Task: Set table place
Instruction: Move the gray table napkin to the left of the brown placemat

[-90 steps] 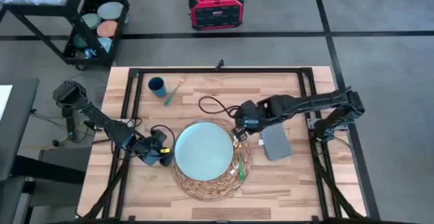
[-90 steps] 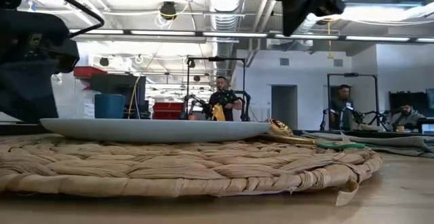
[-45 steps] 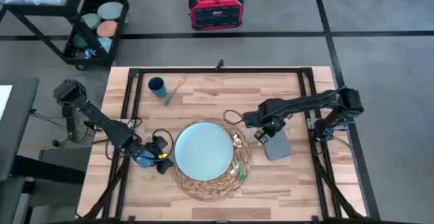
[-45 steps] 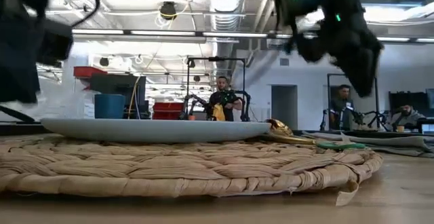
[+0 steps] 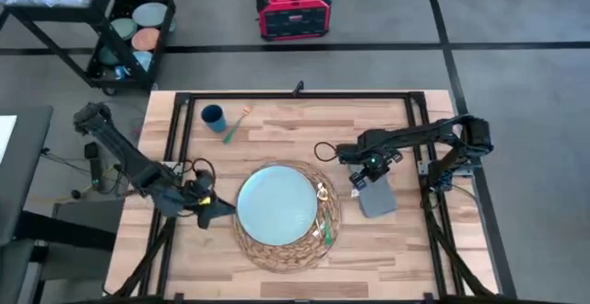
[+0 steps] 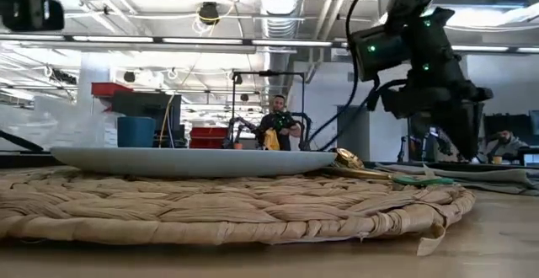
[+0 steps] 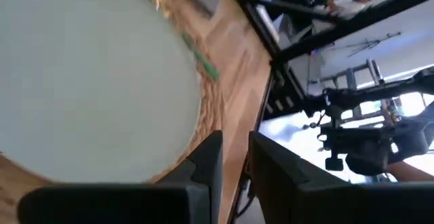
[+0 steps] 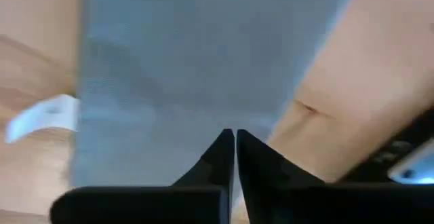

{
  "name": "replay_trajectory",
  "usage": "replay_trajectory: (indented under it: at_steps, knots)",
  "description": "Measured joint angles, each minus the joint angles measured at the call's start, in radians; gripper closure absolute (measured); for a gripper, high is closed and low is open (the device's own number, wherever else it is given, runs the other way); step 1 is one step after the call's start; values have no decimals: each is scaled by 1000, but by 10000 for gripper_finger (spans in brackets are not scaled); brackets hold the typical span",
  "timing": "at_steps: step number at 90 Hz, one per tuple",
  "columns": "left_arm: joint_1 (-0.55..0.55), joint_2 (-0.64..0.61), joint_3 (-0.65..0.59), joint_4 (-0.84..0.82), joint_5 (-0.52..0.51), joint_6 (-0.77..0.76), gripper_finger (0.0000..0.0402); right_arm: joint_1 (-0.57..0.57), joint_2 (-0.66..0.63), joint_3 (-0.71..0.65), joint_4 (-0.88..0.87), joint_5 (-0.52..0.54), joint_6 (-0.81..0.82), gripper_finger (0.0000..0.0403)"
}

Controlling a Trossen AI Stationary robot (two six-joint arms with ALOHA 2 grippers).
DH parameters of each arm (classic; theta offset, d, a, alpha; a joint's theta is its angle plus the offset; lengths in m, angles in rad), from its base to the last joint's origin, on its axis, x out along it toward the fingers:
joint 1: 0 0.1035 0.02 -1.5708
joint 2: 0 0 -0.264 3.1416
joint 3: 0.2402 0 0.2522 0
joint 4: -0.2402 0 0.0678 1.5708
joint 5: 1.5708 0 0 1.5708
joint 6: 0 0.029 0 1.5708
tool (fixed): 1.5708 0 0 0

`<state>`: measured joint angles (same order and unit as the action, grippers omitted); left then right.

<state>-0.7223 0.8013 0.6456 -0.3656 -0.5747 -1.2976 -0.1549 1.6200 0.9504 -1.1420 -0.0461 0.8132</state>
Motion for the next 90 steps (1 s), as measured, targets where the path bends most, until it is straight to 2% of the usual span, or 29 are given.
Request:
replay_trajectory:
  at_steps: [12,31,53,67,80,90]
  knots:
    - [1,-16,7,-53,-25,14,348,-17,6,-2,100,-23,-10,402]
    - [1,-17,8,-74,-28,-7,348,-116,36,-72,448,-145,47,403]
    - [-24,-18,8,-71,-28,-6,348,-280,51,-75,597,-225,65,403]
    - [-44,-18,8,-73,-28,-5,348,-371,62,31,622,-236,15,403]
    - [-44,-18,8,-76,-28,14,348,-429,135,188,619,-242,-56,403]
    - [-44,-18,8,-80,-28,-20,348,-417,209,335,587,-314,-107,403]
